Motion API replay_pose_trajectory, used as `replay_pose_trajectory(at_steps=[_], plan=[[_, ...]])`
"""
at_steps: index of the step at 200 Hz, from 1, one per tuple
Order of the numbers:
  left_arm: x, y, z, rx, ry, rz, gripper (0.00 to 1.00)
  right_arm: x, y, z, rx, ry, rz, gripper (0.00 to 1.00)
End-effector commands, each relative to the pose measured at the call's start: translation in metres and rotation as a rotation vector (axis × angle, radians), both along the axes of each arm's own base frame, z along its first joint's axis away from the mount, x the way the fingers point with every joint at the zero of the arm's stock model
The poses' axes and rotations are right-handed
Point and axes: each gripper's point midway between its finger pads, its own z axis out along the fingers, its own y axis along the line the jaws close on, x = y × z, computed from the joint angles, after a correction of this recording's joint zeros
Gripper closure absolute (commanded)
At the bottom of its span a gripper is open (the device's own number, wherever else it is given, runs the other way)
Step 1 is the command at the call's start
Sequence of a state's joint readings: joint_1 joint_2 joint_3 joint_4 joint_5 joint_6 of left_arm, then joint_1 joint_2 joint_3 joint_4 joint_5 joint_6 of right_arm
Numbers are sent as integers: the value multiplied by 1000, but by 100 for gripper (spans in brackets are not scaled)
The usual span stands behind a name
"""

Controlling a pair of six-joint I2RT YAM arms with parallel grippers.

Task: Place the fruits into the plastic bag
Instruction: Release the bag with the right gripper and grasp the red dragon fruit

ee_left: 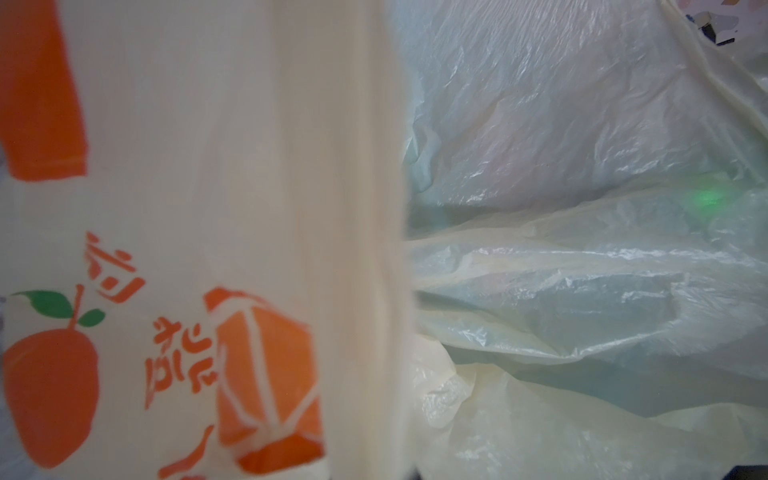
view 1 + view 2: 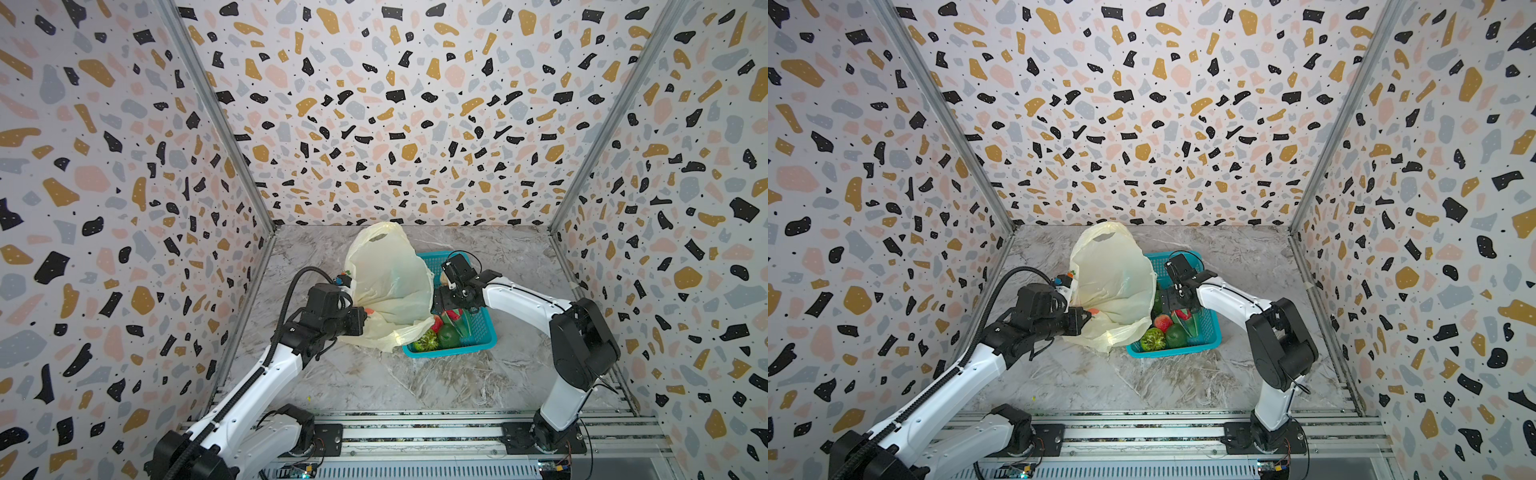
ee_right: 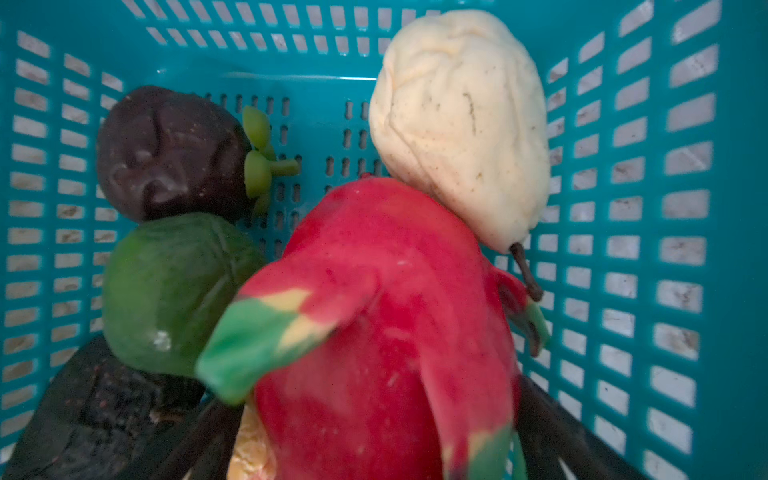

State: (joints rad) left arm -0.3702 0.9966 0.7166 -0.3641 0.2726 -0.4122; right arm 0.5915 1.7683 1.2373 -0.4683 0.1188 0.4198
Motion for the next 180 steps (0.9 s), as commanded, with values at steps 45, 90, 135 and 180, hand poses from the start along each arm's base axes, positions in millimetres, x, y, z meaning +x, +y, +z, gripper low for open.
replay_pose_trajectory(at_steps=[45,90,135,180], plan=[[5,-4,11,-29,-35,-8,100,-29,-3,-34,34,115,3,29],[4,-3,8,-28,-30,-6,100,-21,10,-7,196,45,19,72],[3,-4,6,-33,-23,-9,100,-8,19,41,331,-83,37,97],[4,-4,5,-33,-21,-8,100,3,14,81,385,-186,27,100]])
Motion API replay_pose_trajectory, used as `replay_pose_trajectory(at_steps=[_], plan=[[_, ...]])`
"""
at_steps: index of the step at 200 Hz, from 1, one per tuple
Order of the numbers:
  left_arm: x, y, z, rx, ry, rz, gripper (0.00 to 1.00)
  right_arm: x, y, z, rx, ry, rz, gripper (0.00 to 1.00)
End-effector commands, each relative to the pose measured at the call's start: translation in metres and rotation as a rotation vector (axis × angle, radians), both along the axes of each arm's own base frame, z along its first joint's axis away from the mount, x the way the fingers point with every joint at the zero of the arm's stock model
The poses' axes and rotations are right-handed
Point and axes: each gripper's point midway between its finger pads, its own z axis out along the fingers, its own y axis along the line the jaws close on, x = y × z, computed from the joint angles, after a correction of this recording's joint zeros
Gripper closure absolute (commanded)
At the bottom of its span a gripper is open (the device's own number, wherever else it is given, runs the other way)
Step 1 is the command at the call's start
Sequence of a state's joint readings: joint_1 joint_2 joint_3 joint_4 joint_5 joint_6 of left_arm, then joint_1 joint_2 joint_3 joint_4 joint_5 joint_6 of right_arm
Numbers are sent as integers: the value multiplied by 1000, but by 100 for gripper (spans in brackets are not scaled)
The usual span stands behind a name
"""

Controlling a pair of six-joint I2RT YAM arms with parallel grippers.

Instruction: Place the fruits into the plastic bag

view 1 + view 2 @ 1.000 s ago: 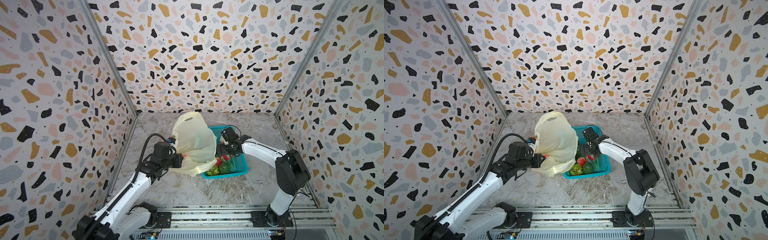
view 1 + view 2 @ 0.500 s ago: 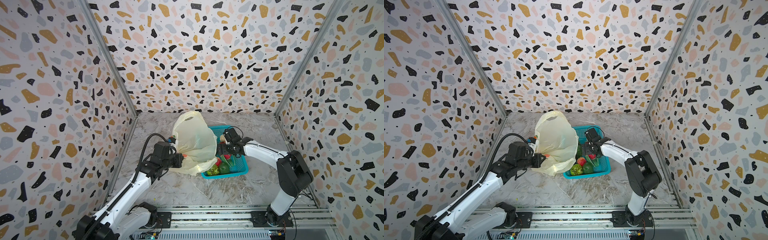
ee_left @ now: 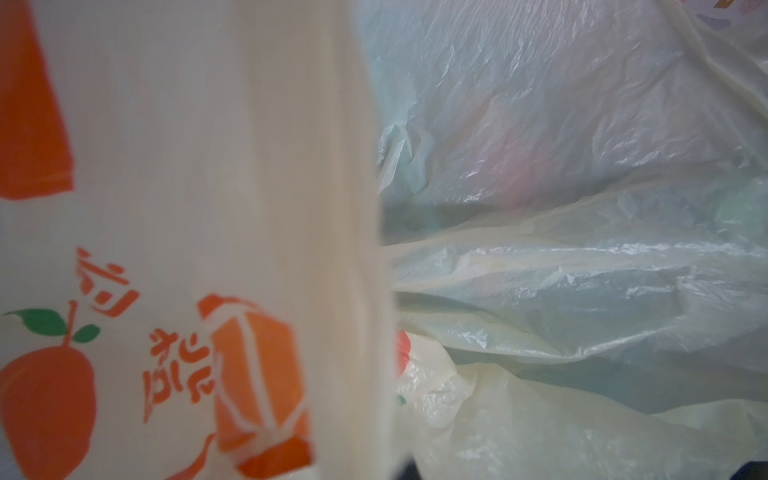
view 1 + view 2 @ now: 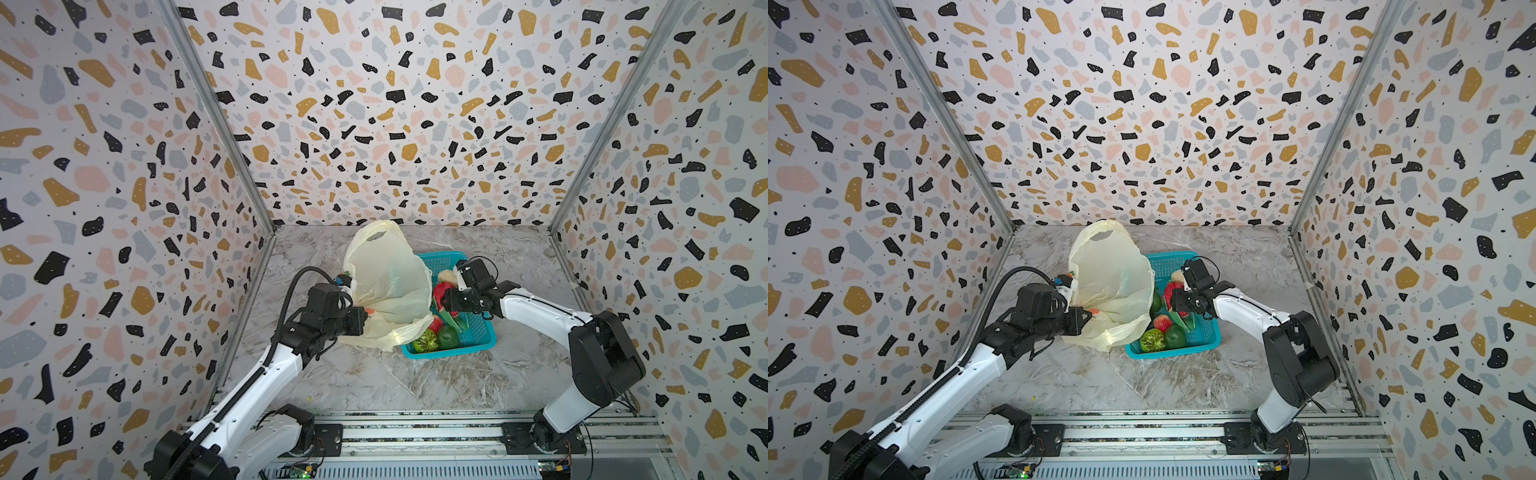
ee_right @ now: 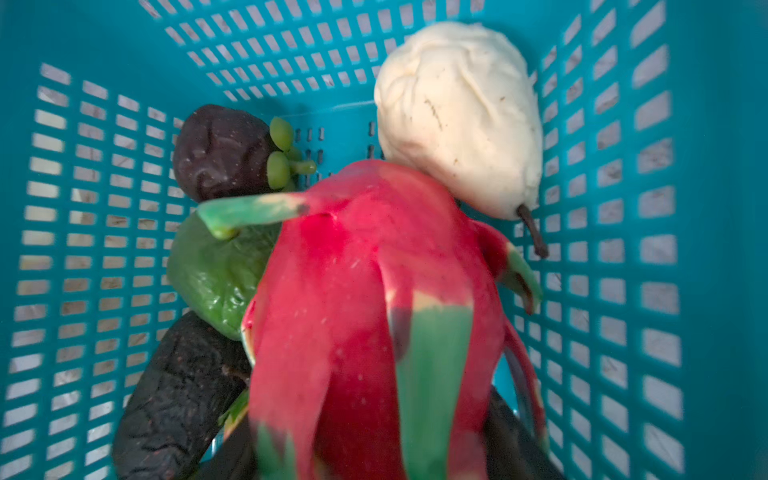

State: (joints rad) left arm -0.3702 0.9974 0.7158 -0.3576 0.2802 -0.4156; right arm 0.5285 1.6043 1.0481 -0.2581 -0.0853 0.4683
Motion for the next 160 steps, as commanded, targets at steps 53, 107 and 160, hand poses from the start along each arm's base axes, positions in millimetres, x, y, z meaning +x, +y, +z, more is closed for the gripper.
replay_pose_trajectory(at_steps=[53,107,160], plan=[[3,-3,2,-26,-13,-4,100,15,5,92,157,-214,-12,100],[3,-3,2,-26,-16,-6,100,27,-9,180,174,-432,-68,100],[3,-7,11,-56,-32,-17,100,11,16,288,216,-722,115,100]])
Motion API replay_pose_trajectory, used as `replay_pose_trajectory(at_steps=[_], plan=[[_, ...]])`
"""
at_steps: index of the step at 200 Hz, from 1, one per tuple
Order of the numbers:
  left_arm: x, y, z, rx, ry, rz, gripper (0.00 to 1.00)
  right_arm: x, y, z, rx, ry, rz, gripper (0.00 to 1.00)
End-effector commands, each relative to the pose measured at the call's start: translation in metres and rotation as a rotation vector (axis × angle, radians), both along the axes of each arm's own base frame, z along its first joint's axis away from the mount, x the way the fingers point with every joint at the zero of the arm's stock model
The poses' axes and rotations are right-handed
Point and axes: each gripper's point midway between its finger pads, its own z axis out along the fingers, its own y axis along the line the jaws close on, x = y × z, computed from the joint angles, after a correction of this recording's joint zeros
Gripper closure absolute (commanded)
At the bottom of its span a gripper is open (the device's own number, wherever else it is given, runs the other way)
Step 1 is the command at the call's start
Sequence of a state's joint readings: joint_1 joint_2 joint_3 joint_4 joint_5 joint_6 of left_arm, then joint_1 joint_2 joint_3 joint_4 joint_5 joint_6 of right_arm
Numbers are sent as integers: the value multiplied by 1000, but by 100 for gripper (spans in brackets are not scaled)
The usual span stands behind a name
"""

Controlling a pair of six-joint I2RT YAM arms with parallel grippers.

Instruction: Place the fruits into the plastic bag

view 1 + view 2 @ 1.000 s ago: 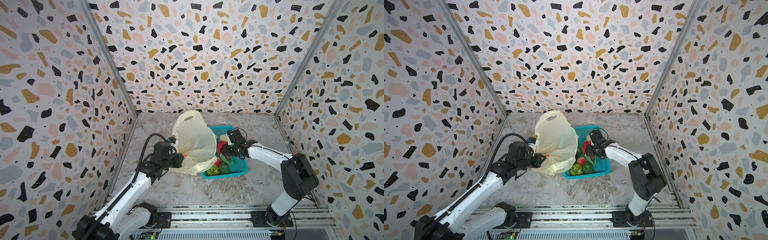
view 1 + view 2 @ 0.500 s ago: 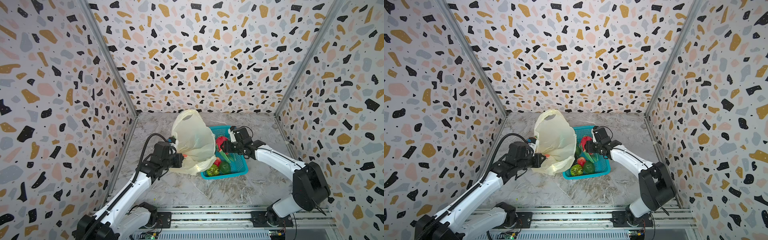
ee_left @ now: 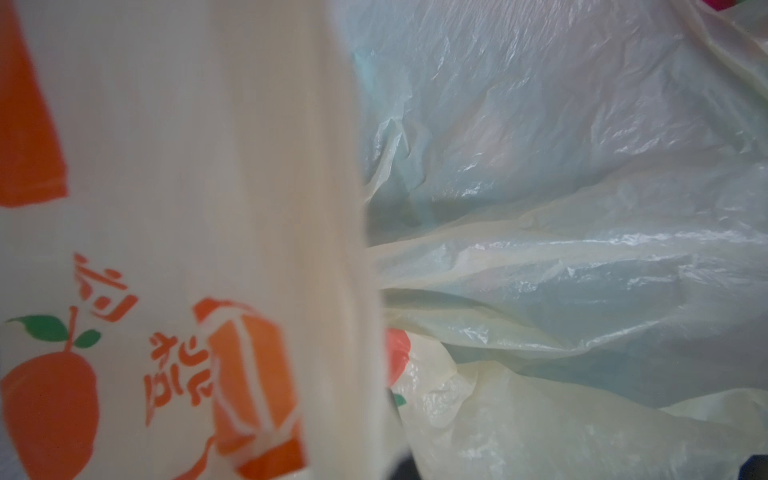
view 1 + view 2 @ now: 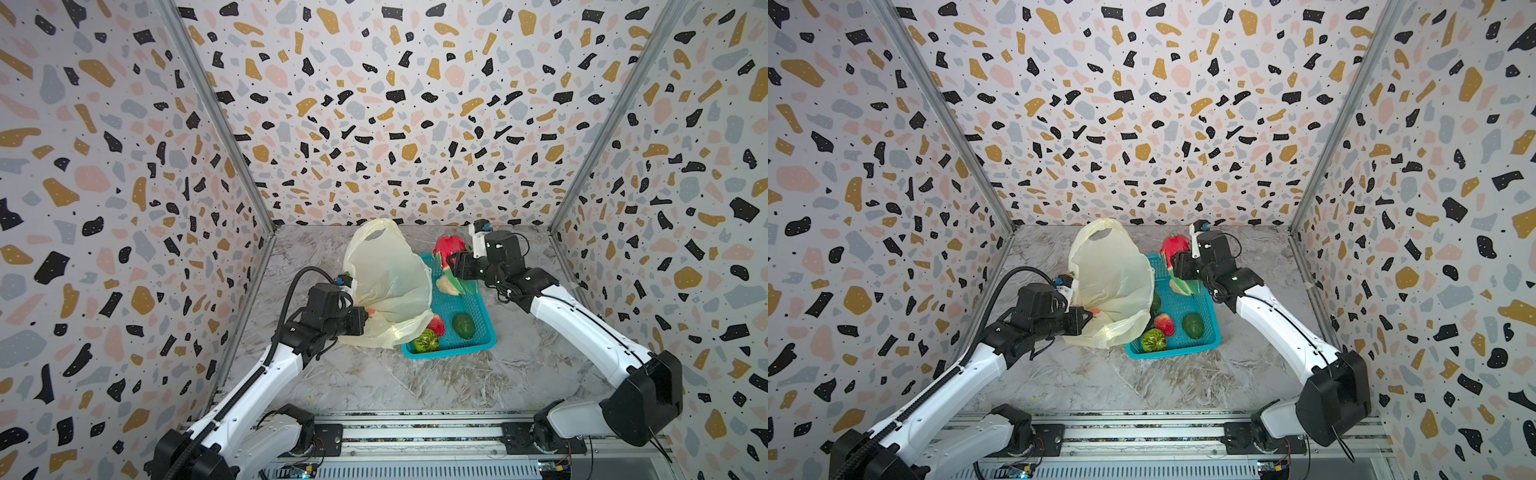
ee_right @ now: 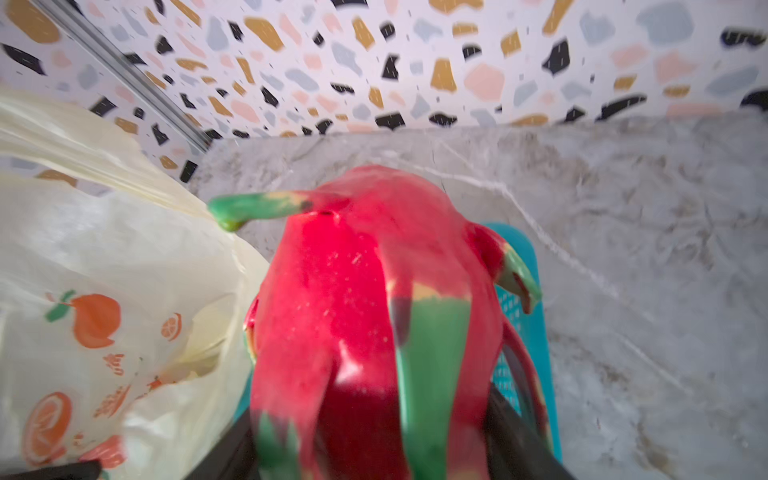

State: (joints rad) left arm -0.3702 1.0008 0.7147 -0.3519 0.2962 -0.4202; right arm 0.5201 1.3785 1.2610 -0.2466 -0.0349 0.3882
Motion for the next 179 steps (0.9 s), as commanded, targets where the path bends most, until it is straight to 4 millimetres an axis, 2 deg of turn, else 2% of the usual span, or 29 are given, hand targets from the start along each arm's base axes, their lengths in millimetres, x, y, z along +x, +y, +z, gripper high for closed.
replay_pose_trajectory(at_steps=[1,13,26,50,82,107,138,179], plan=[[3,-5,11,-44,-37,-8,100,-15,16,102,48,-294,105,100],[3,-6,11,-49,-36,-13,100,-24,28,123,63,-350,183,100],[3,-6,11,-51,-38,-16,100,-35,45,136,78,-381,282,100],[2,-6,10,-52,-36,-15,100,-58,82,139,107,-379,479,100],[2,-5,9,-51,-35,-10,100,-81,126,122,125,-331,660,100],[3,-5,9,-52,-31,-9,100,-90,152,99,106,-271,749,100],[4,-6,12,-55,-38,-10,100,-79,165,67,71,-207,746,100],[3,-6,16,-60,-50,-15,100,-57,174,45,29,-168,698,100]])
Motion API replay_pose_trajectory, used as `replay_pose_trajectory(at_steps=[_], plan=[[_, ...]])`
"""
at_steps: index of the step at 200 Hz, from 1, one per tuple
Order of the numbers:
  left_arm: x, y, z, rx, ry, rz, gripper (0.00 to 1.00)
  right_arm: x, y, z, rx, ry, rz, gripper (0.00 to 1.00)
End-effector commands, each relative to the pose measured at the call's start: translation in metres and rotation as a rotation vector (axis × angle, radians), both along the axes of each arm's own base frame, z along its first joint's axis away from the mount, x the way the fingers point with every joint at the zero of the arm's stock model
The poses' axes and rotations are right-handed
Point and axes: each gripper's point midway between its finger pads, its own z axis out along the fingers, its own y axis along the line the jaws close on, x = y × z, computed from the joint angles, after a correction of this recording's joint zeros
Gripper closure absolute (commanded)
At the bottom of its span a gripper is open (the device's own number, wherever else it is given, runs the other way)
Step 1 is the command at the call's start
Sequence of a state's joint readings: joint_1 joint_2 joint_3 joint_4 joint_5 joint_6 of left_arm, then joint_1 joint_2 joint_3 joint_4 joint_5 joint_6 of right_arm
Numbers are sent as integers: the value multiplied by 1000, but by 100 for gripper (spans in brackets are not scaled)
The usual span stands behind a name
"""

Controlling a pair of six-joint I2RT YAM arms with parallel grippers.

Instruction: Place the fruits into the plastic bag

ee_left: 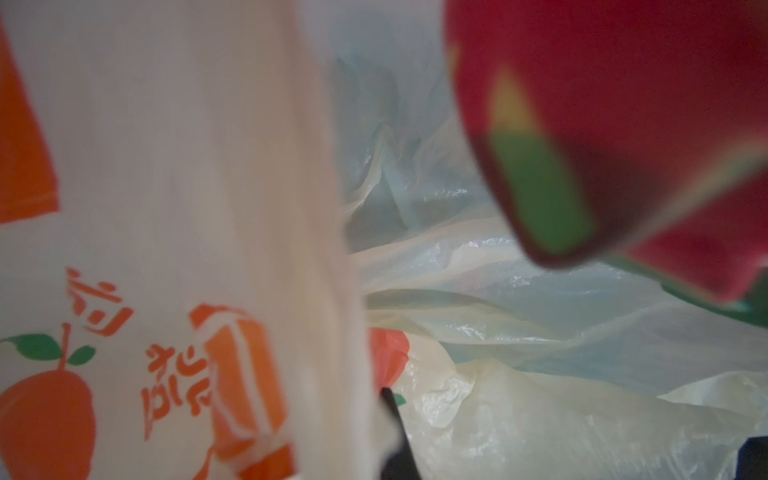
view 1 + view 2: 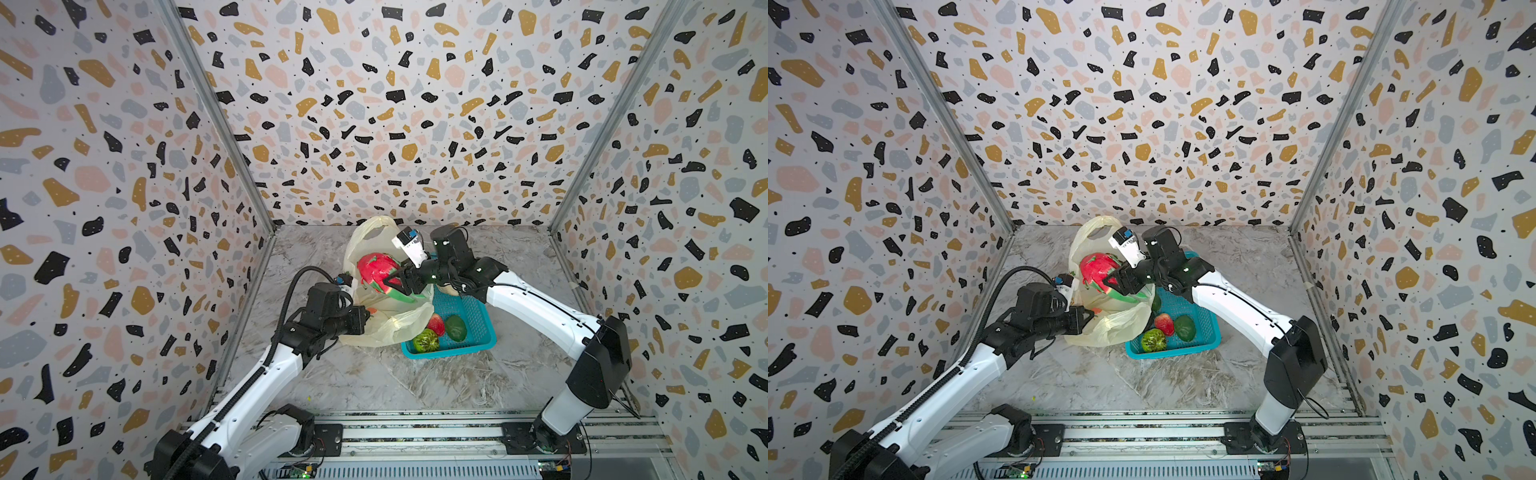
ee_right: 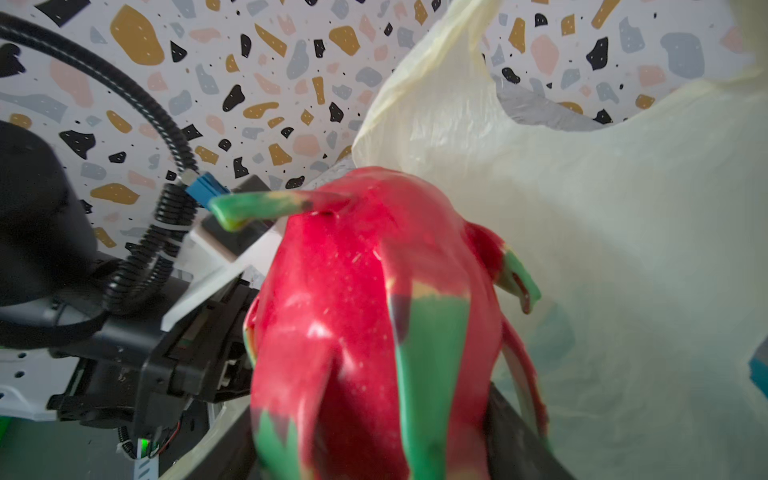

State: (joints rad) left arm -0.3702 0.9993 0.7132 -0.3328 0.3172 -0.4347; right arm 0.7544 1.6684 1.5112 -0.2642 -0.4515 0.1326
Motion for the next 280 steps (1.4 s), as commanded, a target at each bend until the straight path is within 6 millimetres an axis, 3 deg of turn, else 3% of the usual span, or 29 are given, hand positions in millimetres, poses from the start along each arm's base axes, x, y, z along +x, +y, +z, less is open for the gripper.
replay_pose_trajectory(at_steps=[1,34,62,133,190,250,280], plan=[[3,-3,13,-33,-47,-8,100,11,4,55,90,-123,-16,100],[1,-3,27,-64,-108,-14,100,25,13,38,46,-94,-35,100],[0,-1,44,-83,-184,-7,100,31,21,36,38,-89,-34,100],[-4,0,37,-82,-200,-10,100,29,52,21,18,-54,-3,100],[-5,3,40,-78,-236,-5,100,18,78,-23,-36,24,-1,100],[-2,11,29,-44,-226,37,100,22,83,-81,-157,97,-103,100],[-2,16,23,-24,-210,60,100,27,78,-102,-198,128,-156,89]])
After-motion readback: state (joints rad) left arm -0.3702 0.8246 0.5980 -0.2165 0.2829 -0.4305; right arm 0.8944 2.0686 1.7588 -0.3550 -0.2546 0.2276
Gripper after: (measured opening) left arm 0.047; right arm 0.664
